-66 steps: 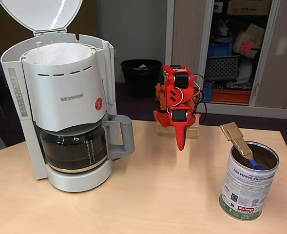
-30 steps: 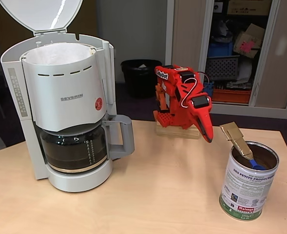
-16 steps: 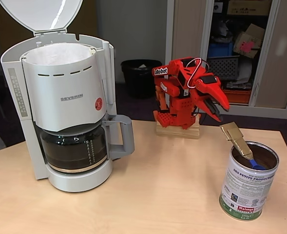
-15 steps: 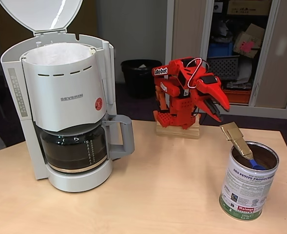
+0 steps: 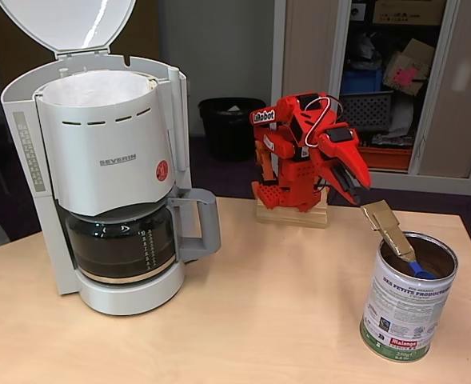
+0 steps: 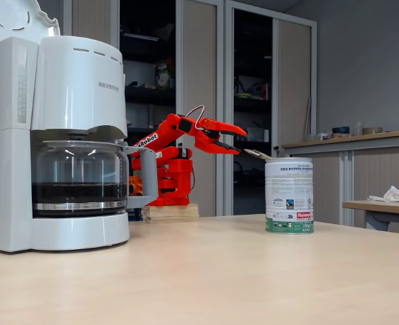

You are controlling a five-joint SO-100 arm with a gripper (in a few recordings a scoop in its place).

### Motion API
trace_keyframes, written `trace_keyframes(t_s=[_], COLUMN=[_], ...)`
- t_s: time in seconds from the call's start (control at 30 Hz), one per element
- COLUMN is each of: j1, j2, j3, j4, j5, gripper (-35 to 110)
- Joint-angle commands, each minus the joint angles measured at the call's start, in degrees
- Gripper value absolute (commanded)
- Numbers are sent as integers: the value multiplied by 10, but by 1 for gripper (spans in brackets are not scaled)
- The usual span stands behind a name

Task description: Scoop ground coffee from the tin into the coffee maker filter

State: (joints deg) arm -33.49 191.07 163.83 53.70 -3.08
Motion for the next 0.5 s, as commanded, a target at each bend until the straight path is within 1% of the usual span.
trace_keyframes(t_s=[0.0,0.3,0.47], j1=[-8,-31,-28], j2=[1,-11,-18], j3=[-14,13,42], j4=[6,5,-24], j5=[-4,13,31], gripper=[16,17,16])
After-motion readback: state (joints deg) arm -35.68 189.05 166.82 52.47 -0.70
